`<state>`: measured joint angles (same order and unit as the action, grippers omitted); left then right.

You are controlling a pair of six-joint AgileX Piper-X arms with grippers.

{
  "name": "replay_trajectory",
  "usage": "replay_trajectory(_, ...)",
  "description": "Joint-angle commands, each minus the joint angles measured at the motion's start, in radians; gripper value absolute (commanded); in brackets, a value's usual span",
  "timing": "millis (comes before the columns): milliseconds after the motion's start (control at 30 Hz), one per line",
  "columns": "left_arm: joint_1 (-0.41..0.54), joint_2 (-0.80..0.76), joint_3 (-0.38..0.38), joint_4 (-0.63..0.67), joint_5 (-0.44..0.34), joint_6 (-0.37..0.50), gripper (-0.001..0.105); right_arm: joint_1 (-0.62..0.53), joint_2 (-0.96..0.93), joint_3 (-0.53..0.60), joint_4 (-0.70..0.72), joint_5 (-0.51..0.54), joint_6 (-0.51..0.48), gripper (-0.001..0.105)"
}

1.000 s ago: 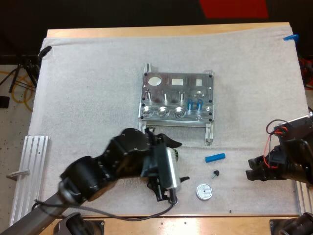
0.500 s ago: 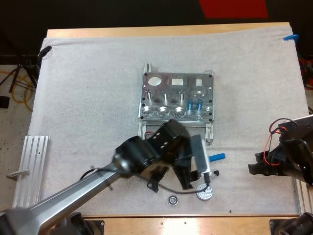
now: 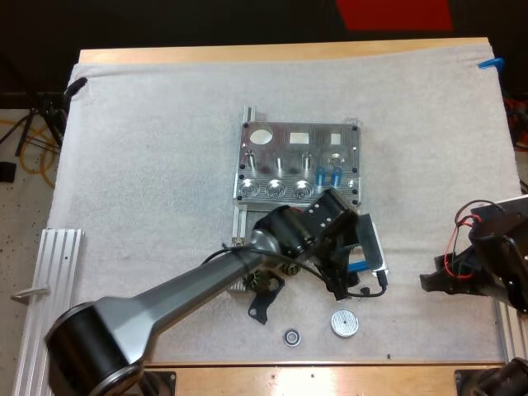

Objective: Load cells from left to right

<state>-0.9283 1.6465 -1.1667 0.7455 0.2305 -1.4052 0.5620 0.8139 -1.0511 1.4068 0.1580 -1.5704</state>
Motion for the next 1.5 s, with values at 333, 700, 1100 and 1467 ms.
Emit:
replay_trajectory(333,-0.008,0.102,-0.007,-0.048,-0.011,-0.011,0.070,-0.001,-0.003,0.147,-0.132,0.042,0.093,0.055)
replay_trajectory(700,-0.020,0.183,-0.085,-0.043,-0.047,-0.011,0.070,-0.001,0.000,0.196,-0.218,-0.044,0.199,0.055)
replay_trajectory(1100,-0.020,0.234,-0.094,-0.008,-0.113,-0.011,0.069,-0.001,0.000,0.196,-0.215,-0.088,0.206,0.055)
replay_trajectory(1467,-0.026,0.242,-0.125,-0.002,-0.172,-0.026,0.066,-0.001,0.000,0.196,-0.244,-0.102,0.206,0.055)
